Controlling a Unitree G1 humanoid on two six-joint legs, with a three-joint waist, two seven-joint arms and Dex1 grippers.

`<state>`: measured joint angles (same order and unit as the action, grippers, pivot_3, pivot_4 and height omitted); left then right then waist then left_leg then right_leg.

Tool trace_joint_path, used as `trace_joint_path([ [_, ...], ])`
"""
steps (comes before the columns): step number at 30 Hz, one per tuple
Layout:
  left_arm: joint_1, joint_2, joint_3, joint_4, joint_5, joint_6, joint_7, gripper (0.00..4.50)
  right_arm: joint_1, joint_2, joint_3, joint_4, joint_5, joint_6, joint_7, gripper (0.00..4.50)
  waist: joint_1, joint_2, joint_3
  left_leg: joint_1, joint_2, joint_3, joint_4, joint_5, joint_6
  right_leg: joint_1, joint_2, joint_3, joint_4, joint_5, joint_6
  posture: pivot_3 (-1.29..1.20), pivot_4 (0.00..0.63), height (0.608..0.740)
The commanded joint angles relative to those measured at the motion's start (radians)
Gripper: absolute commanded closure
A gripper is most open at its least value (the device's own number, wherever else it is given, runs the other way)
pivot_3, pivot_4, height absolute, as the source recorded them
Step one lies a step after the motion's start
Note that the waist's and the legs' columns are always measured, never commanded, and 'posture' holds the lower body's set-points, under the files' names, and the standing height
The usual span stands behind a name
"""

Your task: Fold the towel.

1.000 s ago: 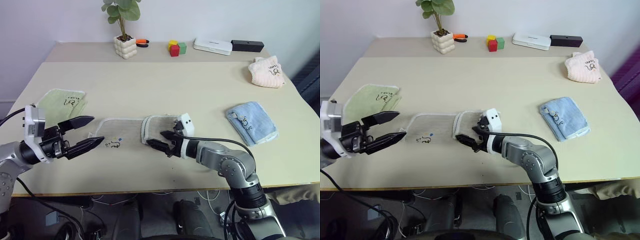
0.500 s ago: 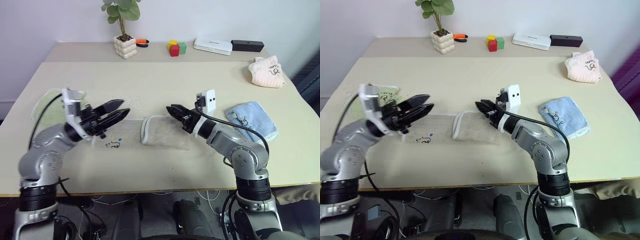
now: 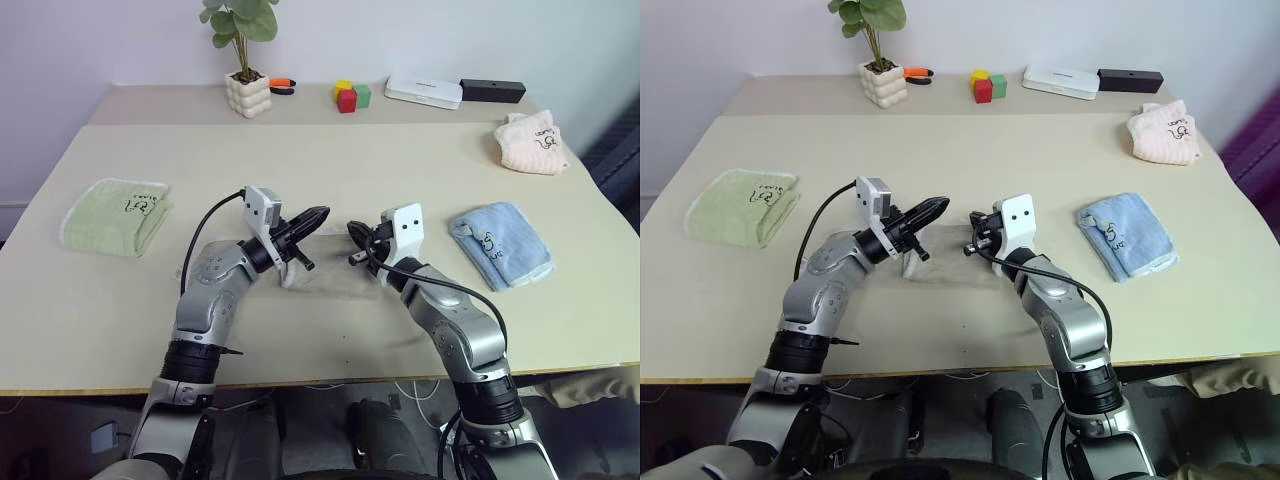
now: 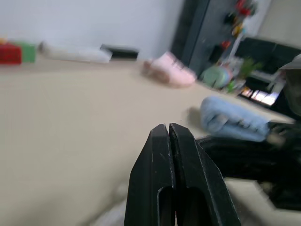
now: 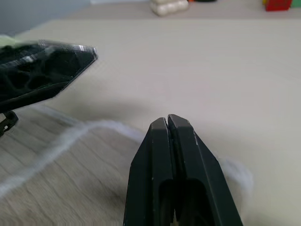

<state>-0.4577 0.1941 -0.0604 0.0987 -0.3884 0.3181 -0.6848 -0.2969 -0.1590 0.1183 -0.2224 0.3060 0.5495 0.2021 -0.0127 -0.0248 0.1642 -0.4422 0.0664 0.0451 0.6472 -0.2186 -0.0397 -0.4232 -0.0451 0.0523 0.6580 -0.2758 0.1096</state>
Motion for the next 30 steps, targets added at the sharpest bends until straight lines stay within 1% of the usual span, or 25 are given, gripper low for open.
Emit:
trace_joint_path([
  [1,0.001,-0.007,-0.082,0.023,0.099,0.073,0.075,4.48,-0.007,0.009,0.002,0.038,-0.063,-0.01,-0.04,4.5,0.003,0.0,0.0,0.0,0.0,0.0,0.0,0.0,0.0,0.0,0.0,0.0,0.0,0.0,0.0,0.0,0.15,0.74],
  [4,0.013,-0.012,-0.103,0.061,0.147,0.094,0.12,4.48,0.003,0.017,0.006,0.073,-0.109,-0.015,-0.07,4.5,0.0,0.0,0.0,0.0,-0.001,0.0,0.001,0.0,0.0,0.001,-0.001,0.0,0.0,0.0,0.0,0.0,0.15,0.74],
  [8,0.02,0.006,-0.159,0.062,0.209,0.109,0.119,4.48,0.013,0.024,-0.004,0.11,-0.155,-0.056,-0.094,4.5,0.0,0.002,-0.002,0.001,0.0,0.0,0.0,0.0,0.0,0.001,0.0,0.0,0.0,0.0,0.0,0.0,0.15,0.74],
  [12,0.025,0.015,-0.122,0.053,0.212,0.099,0.143,4.48,0.027,0.016,-0.003,0.13,-0.195,-0.096,-0.092,4.5,0.001,0.002,-0.002,0.001,0.0,0.0,0.0,0.0,0.0,0.002,-0.001,0.0,0.0,0.0,0.0,0.0,0.15,0.74],
  [16,0.022,0.025,-0.064,0.038,0.184,0.106,0.156,4.48,0.016,0.021,-0.023,0.137,-0.188,-0.127,-0.072,4.5,-0.001,0.002,-0.002,0.002,0.0,0.0,0.0,0.0,0.0,0.002,0.0,0.0,0.0,0.0,0.0,0.0,0.15,0.74],
  [18,0.024,0.035,-0.041,0.026,0.176,0.116,0.165,4.5,0.003,0.038,-0.062,0.127,-0.138,-0.12,-0.056,3.98,-0.003,0.002,-0.002,0.002,0.0,0.0,0.0,0.0,0.0,0.002,0.0,0.0,0.0,0.0,0.0,0.0,0.15,0.74],
  [19,0.028,0.034,-0.022,0.012,0.156,0.138,0.167,4.5,-0.005,0.033,-0.068,0.127,-0.14,-0.122,-0.052,3.66,-0.003,0.002,-0.002,0.002,0.0,0.0,0.0,0.0,0.0,0.002,0.0,0.0,0.0,0.0,0.0,0.0,0.15,0.74],
  [21,0.036,0.047,-0.001,-0.014,0.148,0.15,0.172,4.5,-0.026,0.023,-0.069,0.134,-0.147,-0.125,-0.036,2.68,-0.005,0.002,-0.002,0.002,0.0,0.0,0.0,0.0,0.0,0.002,0.0,0.0,0.0,0.0,0.0,0.0,0.15,0.74],
  [22,0.043,0.056,0.01,-0.03,0.146,0.159,0.176,4.5,-0.035,0.02,-0.071,0.136,-0.146,-0.123,-0.028,2.09,-0.005,0.002,-0.002,0.001,0.0,0.0,0.0,0.0,0.0,0.002,0.0,0.0,0.0,0.0,0.0,0.0,0.15,0.74],
  [24,0.055,0.072,0.017,-0.055,0.154,0.163,0.186,4.5,-0.048,0.015,-0.074,0.14,-0.144,-0.121,-0.01,1.08,-0.005,0.002,-0.002,0.001,0.0,0.0,-0.001,0.0,0.0,0.001,0.0,0.0,0.0,0.0,0.0,0.0,0.15,0.74],
  [25,0.06,0.075,0.024,-0.072,0.152,0.164,0.191,4.5,-0.054,0.014,-0.074,0.143,-0.144,-0.121,-0.001,0.61,-0.005,0.002,-0.002,0.001,0.0,0.0,-0.001,0.0,0.0,0.001,0.0,0.0,0.0,0.0,0.0,0.0,0.15,0.74],
  [26,0.065,0.07,0.039,-0.093,0.136,0.176,0.198,4.5,-0.064,0.015,-0.075,0.148,-0.144,-0.12,0.003,0.04,-0.004,0.002,-0.002,0.001,0.0,0.0,-0.001,0.0,0.0,0.001,0.0,0.0,0.0,0.0,0.0,0.0,0.15,0.74],
  [30,0.097,0.067,0.065,-0.182,0.088,0.205,0.197,4.5,-0.102,0.016,-0.073,0.152,-0.136,-0.12,0.036,0.04,-0.002,0.002,-0.002,0.001,0.0,0.0,0.0,0.0,0.0,0.001,0.0,0.0,0.0,0.0,0.0,0.0,0.15,0.74],
])
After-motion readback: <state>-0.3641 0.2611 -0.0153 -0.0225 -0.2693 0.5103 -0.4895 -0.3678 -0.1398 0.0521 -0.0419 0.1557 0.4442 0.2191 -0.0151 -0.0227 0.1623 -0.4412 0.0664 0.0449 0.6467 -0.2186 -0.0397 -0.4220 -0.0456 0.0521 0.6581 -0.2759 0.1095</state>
